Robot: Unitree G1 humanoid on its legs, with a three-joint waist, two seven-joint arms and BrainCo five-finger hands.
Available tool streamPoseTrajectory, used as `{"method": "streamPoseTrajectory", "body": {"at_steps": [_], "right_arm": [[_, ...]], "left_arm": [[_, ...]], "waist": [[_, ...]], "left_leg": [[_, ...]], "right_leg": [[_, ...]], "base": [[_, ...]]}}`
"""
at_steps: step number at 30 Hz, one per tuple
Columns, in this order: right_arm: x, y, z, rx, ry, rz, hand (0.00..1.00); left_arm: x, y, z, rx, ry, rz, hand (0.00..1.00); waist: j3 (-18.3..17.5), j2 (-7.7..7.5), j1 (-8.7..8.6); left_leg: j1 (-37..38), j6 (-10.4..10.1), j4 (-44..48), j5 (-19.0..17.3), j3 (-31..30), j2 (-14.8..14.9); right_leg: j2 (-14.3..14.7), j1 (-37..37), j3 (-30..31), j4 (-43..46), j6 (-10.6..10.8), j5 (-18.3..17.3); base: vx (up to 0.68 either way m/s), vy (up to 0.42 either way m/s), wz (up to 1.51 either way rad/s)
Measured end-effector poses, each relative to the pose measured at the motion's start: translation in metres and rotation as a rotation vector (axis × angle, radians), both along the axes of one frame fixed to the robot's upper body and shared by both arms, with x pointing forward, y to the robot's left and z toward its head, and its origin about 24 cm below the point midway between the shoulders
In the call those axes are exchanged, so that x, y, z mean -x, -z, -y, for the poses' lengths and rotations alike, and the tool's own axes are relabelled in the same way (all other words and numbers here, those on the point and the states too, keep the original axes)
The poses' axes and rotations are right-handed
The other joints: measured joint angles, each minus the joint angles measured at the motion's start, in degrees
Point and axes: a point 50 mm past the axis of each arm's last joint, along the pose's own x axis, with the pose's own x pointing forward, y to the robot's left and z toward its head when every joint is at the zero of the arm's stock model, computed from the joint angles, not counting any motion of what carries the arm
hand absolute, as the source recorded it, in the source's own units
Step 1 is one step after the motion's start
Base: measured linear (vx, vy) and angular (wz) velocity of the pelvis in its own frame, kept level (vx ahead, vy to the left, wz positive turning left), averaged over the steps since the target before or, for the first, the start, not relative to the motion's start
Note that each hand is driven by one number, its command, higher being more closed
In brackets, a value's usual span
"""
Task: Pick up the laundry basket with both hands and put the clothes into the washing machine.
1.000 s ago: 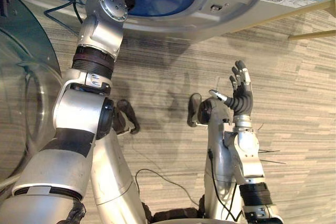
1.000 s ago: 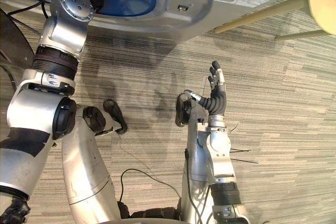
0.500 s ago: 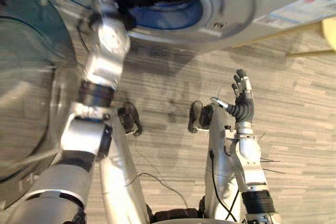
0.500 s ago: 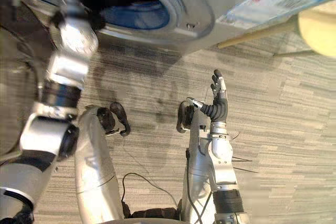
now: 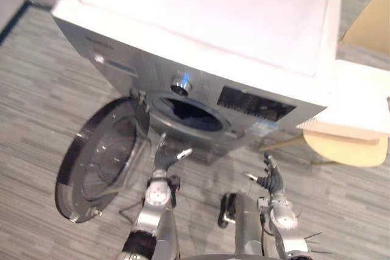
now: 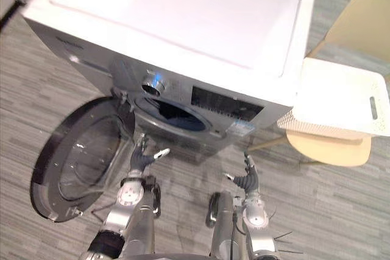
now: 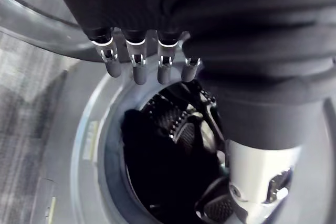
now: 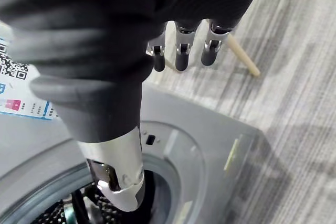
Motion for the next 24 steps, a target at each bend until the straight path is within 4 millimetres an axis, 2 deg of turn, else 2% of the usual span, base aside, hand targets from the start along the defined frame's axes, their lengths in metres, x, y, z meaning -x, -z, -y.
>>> {"method": "streamPoseTrajectory", "body": {"at_steps": [1, 3, 8, 12, 15, 16, 17, 18, 19, 20, 21, 22, 23, 24], "right_arm": [[0.007, 0.012, 0.003, 0.004, 0.000, -0.069, 0.00], [0.019, 0.027, 0.008, 0.015, 0.001, -0.171, 0.00], [0.033, 0.040, 0.018, -0.005, 0.038, -0.261, 0.00], [0.030, 0.039, 0.020, 0.003, 0.034, -0.258, 0.00], [0.026, 0.040, 0.019, -0.008, 0.036, -0.261, 0.00], [0.022, 0.038, 0.018, -0.011, 0.034, -0.251, 0.00], [0.018, 0.038, 0.013, -0.020, 0.021, -0.246, 0.00], [0.018, 0.038, 0.011, -0.027, 0.019, -0.245, 0.00], [0.018, 0.039, 0.006, -0.045, 0.020, -0.244, 0.00], [0.011, 0.037, 0.002, -0.055, 0.010, -0.228, 0.00], [0.005, 0.034, 0.001, -0.055, 0.006, -0.211, 0.00], [-0.005, 0.029, 0.002, -0.049, 0.003, -0.181, 0.00], [-0.009, 0.026, 0.004, -0.045, 0.006, -0.162, 0.00], [-0.018, 0.021, 0.009, -0.032, 0.017, -0.130, 0.00]], "left_arm": [[0.013, 0.016, -0.004, 0.002, -0.007, -0.089, 0.00], [0.031, 0.035, -0.012, -0.003, -0.015, -0.202, 0.00], [0.053, 0.049, -0.033, -0.048, -0.017, -0.307, 0.00], [0.051, 0.048, -0.037, -0.061, -0.003, -0.305, 0.00], [0.028, 0.037, -0.041, -0.082, 0.017, -0.243, 0.00], [0.019, 0.032, -0.043, -0.088, 0.019, -0.215, 0.00], [0.013, 0.028, -0.043, -0.092, 0.020, -0.192, 0.00], [0.013, 0.026, -0.045, -0.097, 0.019, -0.185, 0.00], [0.014, 0.026, -0.048, -0.103, 0.008, -0.182, 0.00], [0.019, 0.026, -0.052, -0.098, -0.021, -0.179, 0.00], [0.022, 0.026, -0.052, -0.093, -0.038, -0.179, 0.00], [0.027, 0.029, -0.047, -0.077, -0.044, -0.191, 0.00], [0.028, 0.030, -0.043, -0.069, -0.040, -0.194, 0.00], [0.028, 0.033, -0.034, -0.044, -0.031, -0.199, 0.00]], "waist": [[-1.04, 0.66, -0.11], [-1.80, 1.32, -0.21], [-3.25, 1.47, -0.31], [-3.60, 1.41, -0.77], [-3.61, 1.14, -2.02], [-3.59, 0.82, -1.91], [-3.19, 0.11, -1.87], [-3.19, -0.46, -1.83], [-2.98, -1.56, -0.77], [-3.07, -2.24, 1.11], [-3.50, -3.20, 1.85], [-3.43, -2.66, 2.55], [-3.23, -2.20, 3.08], [-2.03, -0.04, 3.00]], "left_leg": [[2.65, 0.18, -4.17, 1.66, 0.29, -0.36], [7.73, 0.56, -11.37, 4.85, 1.66, -1.31], [15.61, 0.93, -21.44, 8.77, 4.54, -2.74], [15.47, 1.72, -22.23, 9.49, 4.99, -3.00], [8.73, 2.55, -19.08, 10.07, 0.59, -3.51], [6.44, 3.38, -19.18, 11.55, -0.87, -2.99], [4.90, 3.50, -18.79, 12.66, -2.12, -3.45], [4.46, 3.55, -18.70, 13.29, -2.69, -3.88], [3.96, 3.31, -18.04, 13.69, -3.67, -4.41], [2.69, 3.17, -16.53, 13.81, -3.64, -4.51], [1.93, 2.76, -16.06, 14.34, -3.50, -4.62], [0.55, 2.55, -17.22, 16.66, -3.47, -4.42], [0.23, 2.25, -18.68, 18.14, -3.51, -4.11], [-0.08, 1.29, -21.62, 20.88, -4.70, -3.47]], "right_leg": [[0.64, 2.62, 0.02, -4.75, 0.40, 2.14], [1.22, 7.21, 0.04, -12.69, 0.93, 5.97], [2.12, 13.87, 1.55, -23.76, 1.80, 12.07], [2.66, 13.37, 2.30, -24.81, 1.85, 14.35], [2.68, 8.91, 1.91, -21.30, 2.43, 15.30], [2.64, 8.92, 2.27, -22.42, 3.68, 14.91], [2.15, 6.85, 4.54, -11.10, 4.22, 8.64], [2.09, 6.83, 5.05, -5.96, 4.68, 6.46], [2.28, 8.55, 5.74, -0.42, 5.70, 4.05], [2.96, 10.65, 6.81, -1.80, 5.32, 2.29], [3.53, 11.92, 6.81, -5.45, 4.79, 1.15], [4.69, 13.64, 6.60, -11.88, 3.42, 0.24], [5.21, 14.06, 6.51, -14.87, 2.99, 0.23], [6.94, 15.32, 5.74, -18.99, -0.03, 1.01]], "base": [[0.09, 0.038, -0.14], [0.11, 0.065, -0.16], [0.06, 0.057, -0.25], [-0.04, 0.036, -0.14], [-0.15, 0.064, 0.66], [-0.10, 0.029, 0.87], [-0.10, 0.020, 0.92], [-0.12, -0.020, 0.83], [-0.14, -0.092, 0.45], [-0.17, -0.134, 0.18], [-0.25, -0.168, -0.03], [-0.22, -0.128, -0.04], [-0.30, -0.122, 0.05], [-0.31, -0.071, 0.19]]}}
